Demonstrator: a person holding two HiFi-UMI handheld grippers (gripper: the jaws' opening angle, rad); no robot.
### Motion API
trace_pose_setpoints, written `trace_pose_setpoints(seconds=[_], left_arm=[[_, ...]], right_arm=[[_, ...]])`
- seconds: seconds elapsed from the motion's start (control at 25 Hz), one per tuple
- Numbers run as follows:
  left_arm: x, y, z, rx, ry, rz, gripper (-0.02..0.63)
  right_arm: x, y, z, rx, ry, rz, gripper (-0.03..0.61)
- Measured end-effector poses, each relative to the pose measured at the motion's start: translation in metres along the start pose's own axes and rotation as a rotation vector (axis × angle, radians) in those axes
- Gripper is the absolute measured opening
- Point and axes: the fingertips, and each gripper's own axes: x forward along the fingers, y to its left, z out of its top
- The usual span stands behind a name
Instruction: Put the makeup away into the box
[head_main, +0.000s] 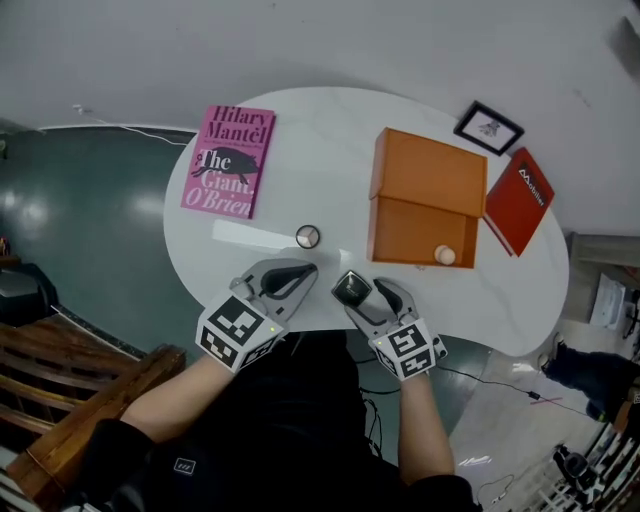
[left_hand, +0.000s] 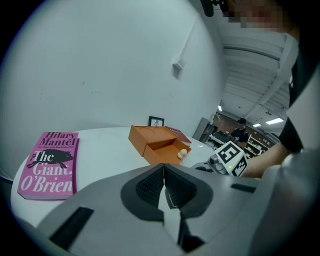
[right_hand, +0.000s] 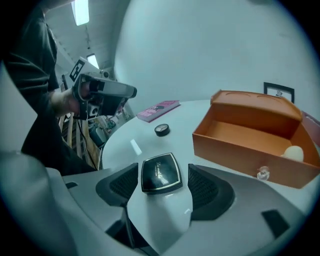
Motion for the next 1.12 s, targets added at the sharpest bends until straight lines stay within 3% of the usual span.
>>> trace_pose_setpoints(seconds=[0.36,0.64,0.84,1.12], left_arm=[[-0.010,0.015,0.000,-0.051,-0.018,0.007,0.014],[-0.029,0.016,0.025,-0.041,-0.095,-0.015,0.014],[-0.051,0.012,0.039,-0.027,-0.150,-0.031,0.014],[-0.078,0.015,0.047,-0.035,-0.227,-0.027,0.014]], right_arm=[[0.033,0.009,-0.022,-0.199,0.174,-0.063,0.281],[0.034,0.012,-0.025,-0.158,0.242,-0.085,0.279],[0.021,0.019,-0.009,-0.099,0.215,-0.103,0.279],[-0.011,0.016,0.012,-0.142,0.200,-0.168,0.279]])
